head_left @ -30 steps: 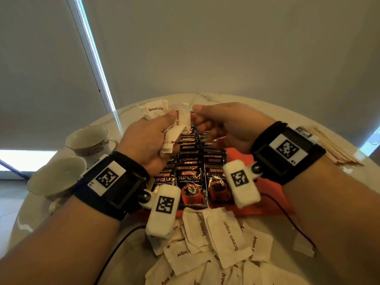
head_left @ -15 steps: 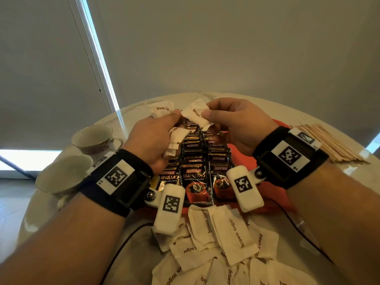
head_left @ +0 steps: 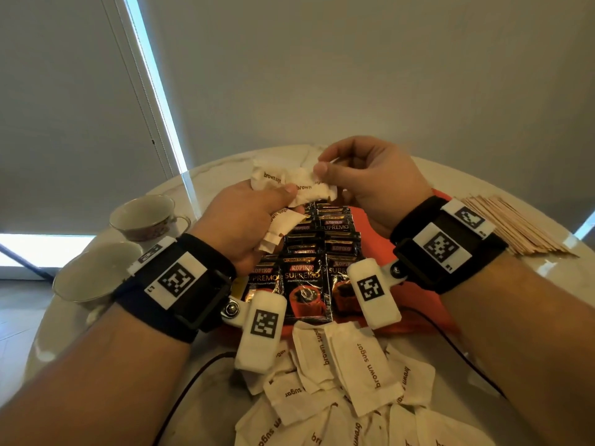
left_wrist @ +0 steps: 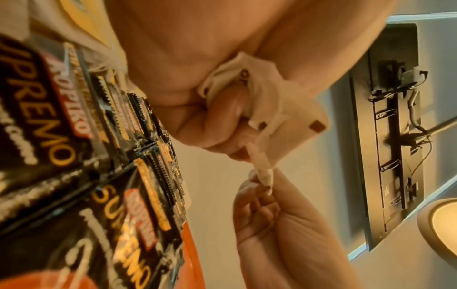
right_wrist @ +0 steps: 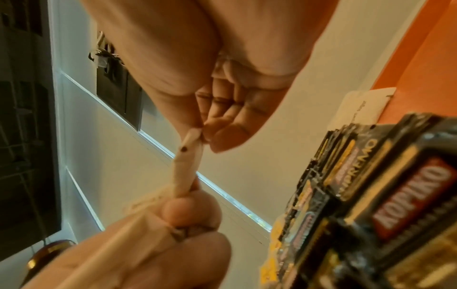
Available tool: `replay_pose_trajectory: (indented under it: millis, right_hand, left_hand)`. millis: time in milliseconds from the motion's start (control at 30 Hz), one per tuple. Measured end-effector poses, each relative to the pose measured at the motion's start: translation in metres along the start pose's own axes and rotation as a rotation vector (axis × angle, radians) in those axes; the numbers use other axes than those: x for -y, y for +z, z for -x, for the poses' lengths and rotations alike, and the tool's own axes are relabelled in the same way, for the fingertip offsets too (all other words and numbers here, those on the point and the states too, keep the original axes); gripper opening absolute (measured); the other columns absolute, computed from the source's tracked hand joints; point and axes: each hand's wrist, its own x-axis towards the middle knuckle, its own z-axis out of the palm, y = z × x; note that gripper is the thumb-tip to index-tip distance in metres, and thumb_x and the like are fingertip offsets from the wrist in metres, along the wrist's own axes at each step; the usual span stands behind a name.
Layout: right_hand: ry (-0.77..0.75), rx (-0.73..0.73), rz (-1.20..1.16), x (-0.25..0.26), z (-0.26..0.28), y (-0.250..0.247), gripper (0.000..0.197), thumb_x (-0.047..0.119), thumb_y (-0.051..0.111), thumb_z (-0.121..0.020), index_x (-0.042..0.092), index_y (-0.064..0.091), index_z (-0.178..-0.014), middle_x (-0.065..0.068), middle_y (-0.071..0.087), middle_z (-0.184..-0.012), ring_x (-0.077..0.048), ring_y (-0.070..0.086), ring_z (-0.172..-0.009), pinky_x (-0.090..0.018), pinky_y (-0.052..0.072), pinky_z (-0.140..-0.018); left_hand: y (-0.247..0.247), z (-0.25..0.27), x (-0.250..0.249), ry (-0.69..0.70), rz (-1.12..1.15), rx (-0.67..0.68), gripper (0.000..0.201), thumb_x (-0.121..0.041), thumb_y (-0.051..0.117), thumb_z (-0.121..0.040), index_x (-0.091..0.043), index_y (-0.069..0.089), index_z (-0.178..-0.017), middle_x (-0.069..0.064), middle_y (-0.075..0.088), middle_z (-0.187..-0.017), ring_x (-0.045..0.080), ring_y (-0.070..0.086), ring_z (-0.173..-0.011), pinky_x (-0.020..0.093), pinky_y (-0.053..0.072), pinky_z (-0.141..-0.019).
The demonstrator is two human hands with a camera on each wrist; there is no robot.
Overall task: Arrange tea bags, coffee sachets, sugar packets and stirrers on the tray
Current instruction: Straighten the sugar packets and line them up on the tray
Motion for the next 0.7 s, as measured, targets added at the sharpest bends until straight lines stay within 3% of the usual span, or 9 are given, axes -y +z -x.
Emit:
replay_pose_trajectory:
  millis: [100,200,333,467,567,633,700]
  right_hand:
    - [-0.065,-0.034,-0.106,0.002,-0.001,0.003,0.010,0.005,0.072,-0.091,0.010,0.070,-0.100,-0.011,0.073,-0.087,-0.030,0.075,-0.083,-0.047,0.063,-0.074]
    - [0.074,0.022,-0.145,0.001,-0.001,0.003,0.017,0.008,0.071,-0.092,0.006,0.067,-0.109,-0.009,0.072,-0.090,-0.018,0.071,-0.070,-0.033,0.060,-0.065]
    - [0.176,0.102,-0.036,0.001,-0.001,-0.002,0.014,-0.001,0.075,-0.086,0.004,0.066,-0.095,-0.008,0.069,-0.075,-0.015,0.066,-0.061,-0.025,0.059,-0.057]
    - [0.190,-0.061,-0.011,-0.003,-0.018,-0.025,0.013,0.001,0.075,-0.087,0.009,0.067,-0.094,-0.009,0.070,-0.086,-0.016,0.066,-0.065,-0.028,0.059,-0.060]
    - [0.301,-0.237,0.007,-0.022,-0.037,-0.054,0.017,0.000,0.072,-0.089,0.015,0.064,-0.087,-0.003,0.068,-0.072,-0.014,0.062,-0.057,-0.027,0.053,-0.051]
    - [0.407,-0.276,0.037,-0.039,-0.047,-0.068,0.022,-0.005,0.067,-0.091,0.015,0.061,-0.083,-0.003,0.063,-0.061,-0.015,0.057,-0.052,-0.023,0.049,-0.045]
    - [0.506,-0.267,0.114,-0.053,-0.053,-0.077,0.024,-0.008,0.060,-0.094,0.012,0.058,-0.081,-0.006,0.057,-0.062,-0.014,0.052,-0.051,-0.021,0.048,-0.042]
  left_hand:
    - [0.001,0.000,-0.001,0.024,0.060,-0.015,0.000,-0.013,0.065,-0.101,-0.012,0.065,-0.102,0.002,0.077,-0.071,0.008,0.068,-0.051,0.020,0.048,-0.039]
    - [0.001,-0.002,-0.001,0.034,0.118,-0.030,0.004,-0.013,0.064,-0.102,-0.011,0.066,-0.105,0.003,0.076,-0.071,0.010,0.070,-0.052,0.020,0.049,-0.040]
    - [-0.001,-0.005,0.001,0.020,0.189,-0.040,0.007,-0.012,0.064,-0.102,-0.008,0.066,-0.107,0.008,0.076,-0.074,0.013,0.071,-0.054,0.022,0.050,-0.039]
    - [-0.004,-0.010,0.004,0.035,0.106,-0.005,0.020,-0.019,0.058,-0.106,-0.003,0.070,-0.111,0.007,0.071,-0.078,0.010,0.066,-0.052,0.020,0.047,-0.038]
    - [-0.009,-0.015,0.004,0.002,0.105,-0.002,0.024,-0.023,0.057,-0.107,-0.005,0.072,-0.113,0.005,0.070,-0.078,0.009,0.064,-0.050,0.021,0.045,-0.036]
    - [-0.011,-0.018,0.005,-0.011,0.088,0.014,0.024,-0.026,0.056,-0.108,-0.009,0.072,-0.109,0.003,0.070,-0.078,0.008,0.061,-0.049,0.021,0.042,-0.035]
    - [-0.012,-0.021,0.007,-0.018,0.076,0.028,0.024,-0.027,0.056,-0.108,-0.010,0.073,-0.108,0.002,0.070,-0.078,0.008,0.061,-0.049,0.022,0.043,-0.036]
